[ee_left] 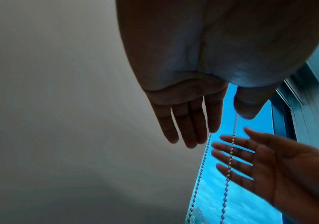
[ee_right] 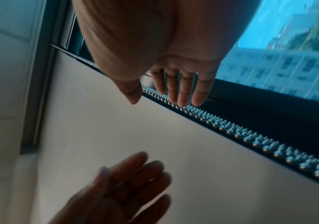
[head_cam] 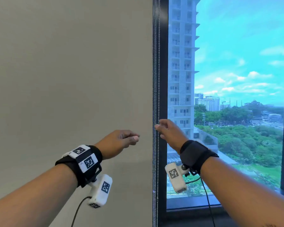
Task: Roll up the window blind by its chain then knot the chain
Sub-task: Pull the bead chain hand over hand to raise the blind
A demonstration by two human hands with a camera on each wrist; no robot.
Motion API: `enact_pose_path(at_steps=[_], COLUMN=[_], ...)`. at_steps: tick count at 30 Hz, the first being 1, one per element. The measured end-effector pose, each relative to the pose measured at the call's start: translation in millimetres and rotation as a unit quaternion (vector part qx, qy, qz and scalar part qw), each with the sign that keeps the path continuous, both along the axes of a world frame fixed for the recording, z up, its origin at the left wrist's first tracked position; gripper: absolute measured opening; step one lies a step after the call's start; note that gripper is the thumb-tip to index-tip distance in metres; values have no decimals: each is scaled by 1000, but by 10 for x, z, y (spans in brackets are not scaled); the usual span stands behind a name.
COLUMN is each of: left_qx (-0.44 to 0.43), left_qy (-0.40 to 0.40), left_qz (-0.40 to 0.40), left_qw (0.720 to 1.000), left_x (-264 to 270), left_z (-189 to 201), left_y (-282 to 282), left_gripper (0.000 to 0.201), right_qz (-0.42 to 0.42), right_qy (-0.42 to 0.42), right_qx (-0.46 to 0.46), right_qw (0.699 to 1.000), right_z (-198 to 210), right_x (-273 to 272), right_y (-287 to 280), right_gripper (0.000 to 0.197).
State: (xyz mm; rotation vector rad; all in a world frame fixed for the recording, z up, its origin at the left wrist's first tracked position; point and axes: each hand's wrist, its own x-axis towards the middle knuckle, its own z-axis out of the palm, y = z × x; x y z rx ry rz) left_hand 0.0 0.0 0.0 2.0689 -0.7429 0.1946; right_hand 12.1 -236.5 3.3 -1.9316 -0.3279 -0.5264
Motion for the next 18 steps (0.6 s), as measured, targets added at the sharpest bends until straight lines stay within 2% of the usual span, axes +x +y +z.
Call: enact_pose_path(at_steps=[2,4,6,12,15,18], left_qx=[-22,-37,-59,-134,-152,-166], left_qy=[9,13,15,55,63,77], left_qz=[-1,-4,-3,-27,-72,-130], left_qw=[1000,999,998,989,984,974], left_x=[98,171,263,490,529,474], left_z=[-21,-69,-109,-110,-46,32], left_y=[-122,-224,-319,-512,-613,-720], left_gripper=[45,42,33,36,41,46], right_qz=[88,163,195,176,191,193], right_qy=[3,27,41,29,30,25], right_qx=[82,175,238,281,335,357], right_qw=[993,971,950,943,922,914], right_z=[-1,-16,-70,-290,-327,-348], right_x=[136,187,232,254,172,67], right_y=[-22,-17,18,81,144,241], right_gripper=[20,25,35,46,50,51])
